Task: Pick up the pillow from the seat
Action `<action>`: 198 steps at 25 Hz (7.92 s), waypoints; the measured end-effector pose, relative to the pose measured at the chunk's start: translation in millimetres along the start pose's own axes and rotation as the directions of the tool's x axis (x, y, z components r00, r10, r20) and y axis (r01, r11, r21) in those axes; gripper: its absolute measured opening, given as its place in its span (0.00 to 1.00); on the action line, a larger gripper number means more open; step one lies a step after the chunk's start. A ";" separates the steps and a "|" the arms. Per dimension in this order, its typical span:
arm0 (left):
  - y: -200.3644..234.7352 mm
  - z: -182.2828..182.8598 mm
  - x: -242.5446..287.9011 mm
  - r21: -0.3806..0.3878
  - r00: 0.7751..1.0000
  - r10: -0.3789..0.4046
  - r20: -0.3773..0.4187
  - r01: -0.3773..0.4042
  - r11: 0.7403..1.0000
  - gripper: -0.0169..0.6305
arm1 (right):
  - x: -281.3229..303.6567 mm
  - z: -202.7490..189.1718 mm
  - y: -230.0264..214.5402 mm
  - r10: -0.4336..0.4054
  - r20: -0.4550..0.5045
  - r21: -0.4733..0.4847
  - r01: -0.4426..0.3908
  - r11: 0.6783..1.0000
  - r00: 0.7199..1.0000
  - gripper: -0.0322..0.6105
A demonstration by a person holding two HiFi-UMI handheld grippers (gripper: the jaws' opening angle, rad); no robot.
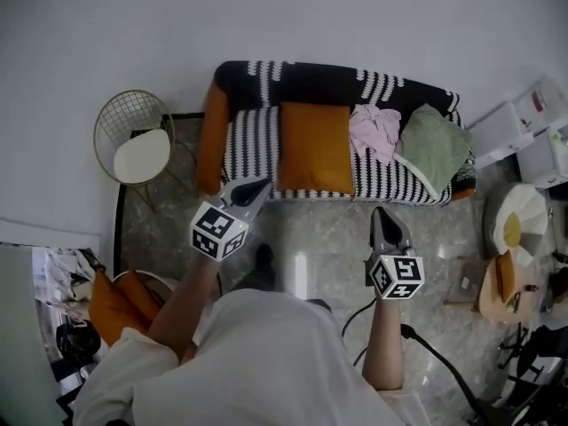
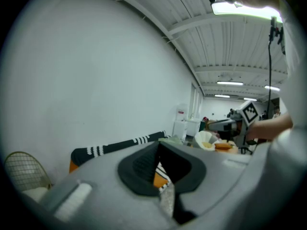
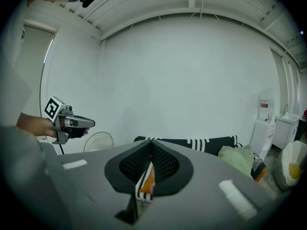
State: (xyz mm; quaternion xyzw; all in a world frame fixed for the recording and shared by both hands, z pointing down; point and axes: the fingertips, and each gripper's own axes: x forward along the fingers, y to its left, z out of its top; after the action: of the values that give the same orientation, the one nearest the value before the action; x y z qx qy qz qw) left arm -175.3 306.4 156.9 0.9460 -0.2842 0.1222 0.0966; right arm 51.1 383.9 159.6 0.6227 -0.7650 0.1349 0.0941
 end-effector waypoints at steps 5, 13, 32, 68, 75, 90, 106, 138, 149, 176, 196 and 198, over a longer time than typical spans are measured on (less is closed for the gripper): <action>40.4 11.3 16.6 -0.003 0.998 -0.057 0.009 0.057 0.998 0.02 | 43.6 9.9 2.1 -0.019 -0.010 0.002 0.019 1.000 1.000 0.06; 96.6 15.4 37.6 0.017 0.996 -0.089 -0.001 0.089 0.996 0.03 | 100.1 27.8 19.2 -0.032 0.004 -0.007 0.033 0.999 0.999 0.06; 127.5 29.2 97.8 0.002 0.998 -0.068 -0.008 0.068 0.998 0.02 | 160.0 44.6 -17.7 0.007 0.006 -0.002 -0.007 1.000 1.000 0.06; 186.9 -30.1 364.9 -0.110 0.970 0.196 -0.144 -0.212 0.971 0.03 | 385.6 -39.7 -258.9 0.339 -0.225 0.055 -0.336 0.940 0.913 0.06; 190.7 -55.3 397.1 -0.172 0.975 0.160 -0.153 -0.185 0.967 0.03 | 414.2 -72.1 -279.5 0.349 -0.265 0.097 -0.335 0.937 0.899 0.06; 259.4 -139.6 446.9 -0.262 0.970 0.090 -0.227 -0.150 0.953 0.09 | 484.7 -142.5 -288.1 0.311 -0.361 0.137 -0.280 0.950 0.879 0.10; 335.9 -271.3 511.8 -0.334 0.938 0.007 -0.348 -0.130 0.934 0.18 | 581.6 -256.9 -299.7 0.301 -0.461 0.230 -0.215 0.949 0.835 0.29; 387.2 -528.7 570.5 -0.607 0.794 -0.201 -0.574 -0.247 0.756 0.69 | 661.5 -505.4 -338.5 0.348 -0.679 0.349 -0.133 0.928 0.646 0.75; 368.8 -573.5 586.9 -0.784 0.797 -0.368 -0.478 -0.199 0.588 0.83 | 666.4 -543.7 -339.5 0.533 -0.630 0.582 -0.112 0.806 0.565 0.84; 344.4 -454.8 551.1 -0.659 0.809 -0.360 -0.465 -0.045 0.751 0.33 | 627.2 -433.8 -287.2 0.500 -0.613 0.470 -0.226 0.853 0.612 0.45; 307.8 -166.5 453.4 -0.518 0.847 -0.334 -0.413 0.084 0.851 0.34 | 518.4 -162.0 -245.6 0.418 -0.512 0.411 -0.213 0.886 0.750 0.47; 302.9 -140.0 444.1 -0.496 0.856 -0.333 -0.395 0.106 0.862 0.34 | 506.6 -136.9 -241.5 0.404 -0.495 0.397 -0.213 0.893 0.770 0.47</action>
State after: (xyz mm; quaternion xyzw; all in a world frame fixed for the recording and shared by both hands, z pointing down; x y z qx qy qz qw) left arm -11.0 -134.9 451.5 0.8651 -0.1597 0.2643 0.3954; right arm 179.2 -87.0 468.7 0.4251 -0.7631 0.4479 0.1908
